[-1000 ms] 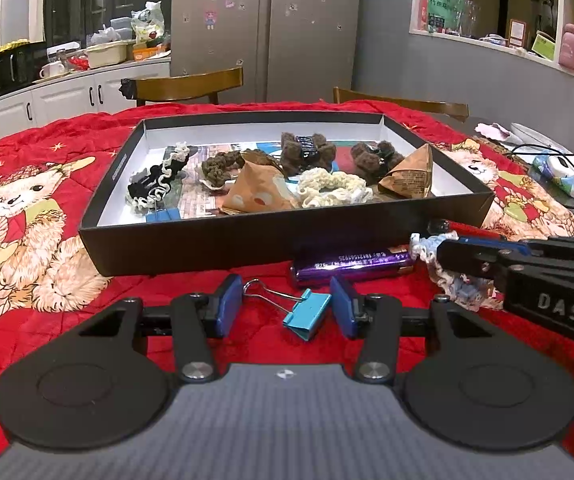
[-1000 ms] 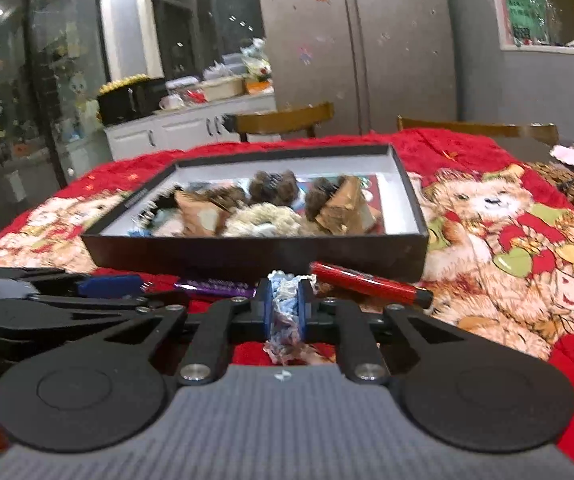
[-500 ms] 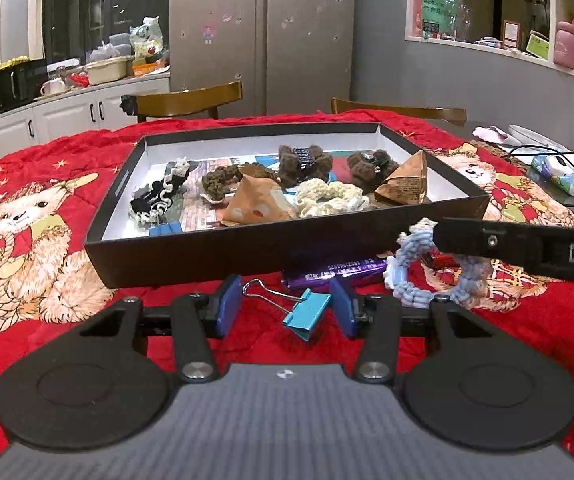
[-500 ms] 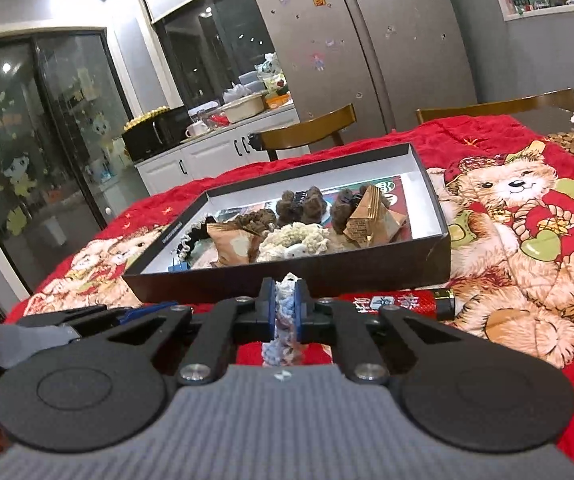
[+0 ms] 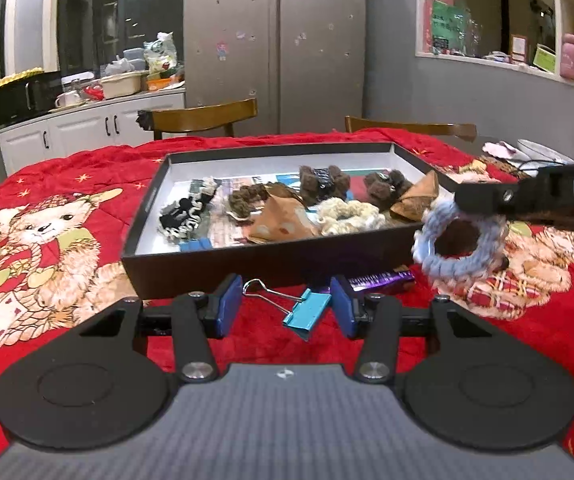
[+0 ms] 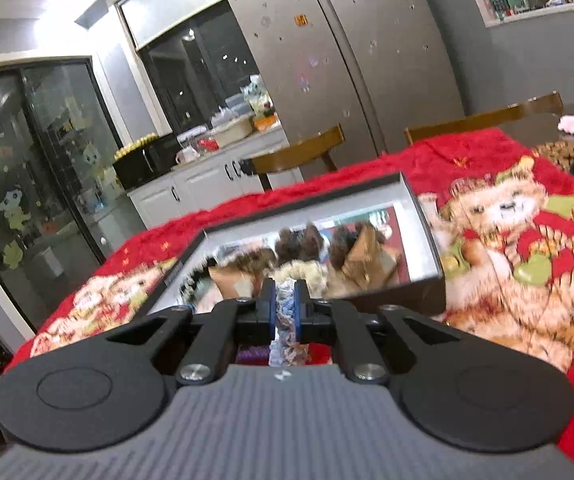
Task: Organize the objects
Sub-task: 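Carry the binder clip and blue ring over the black box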
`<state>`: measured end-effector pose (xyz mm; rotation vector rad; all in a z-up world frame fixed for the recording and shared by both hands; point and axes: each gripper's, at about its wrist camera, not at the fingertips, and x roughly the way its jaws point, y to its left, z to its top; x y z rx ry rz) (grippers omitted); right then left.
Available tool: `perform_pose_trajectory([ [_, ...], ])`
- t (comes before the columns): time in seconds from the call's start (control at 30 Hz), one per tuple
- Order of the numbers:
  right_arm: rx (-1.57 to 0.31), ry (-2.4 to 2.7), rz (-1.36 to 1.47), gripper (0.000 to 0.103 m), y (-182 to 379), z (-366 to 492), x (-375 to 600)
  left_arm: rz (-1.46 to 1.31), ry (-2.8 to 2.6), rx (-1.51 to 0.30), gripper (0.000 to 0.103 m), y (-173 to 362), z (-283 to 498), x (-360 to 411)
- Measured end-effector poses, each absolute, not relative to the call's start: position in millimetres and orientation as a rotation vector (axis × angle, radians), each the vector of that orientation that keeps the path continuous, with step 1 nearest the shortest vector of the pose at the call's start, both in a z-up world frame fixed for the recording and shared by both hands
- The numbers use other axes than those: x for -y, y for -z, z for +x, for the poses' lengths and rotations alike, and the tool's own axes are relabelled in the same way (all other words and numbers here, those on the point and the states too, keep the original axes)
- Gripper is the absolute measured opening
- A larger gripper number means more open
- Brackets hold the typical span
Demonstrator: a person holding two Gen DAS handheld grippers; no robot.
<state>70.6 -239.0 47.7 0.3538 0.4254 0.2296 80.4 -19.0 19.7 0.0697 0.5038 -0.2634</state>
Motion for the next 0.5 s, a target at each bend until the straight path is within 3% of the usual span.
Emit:
perform_pose_trajectory([
  [0.5,-0.387,-0.219,0.433,0.010,-105,105,241,0.069,0.137,-0.449,0.055,-84,87,10],
])
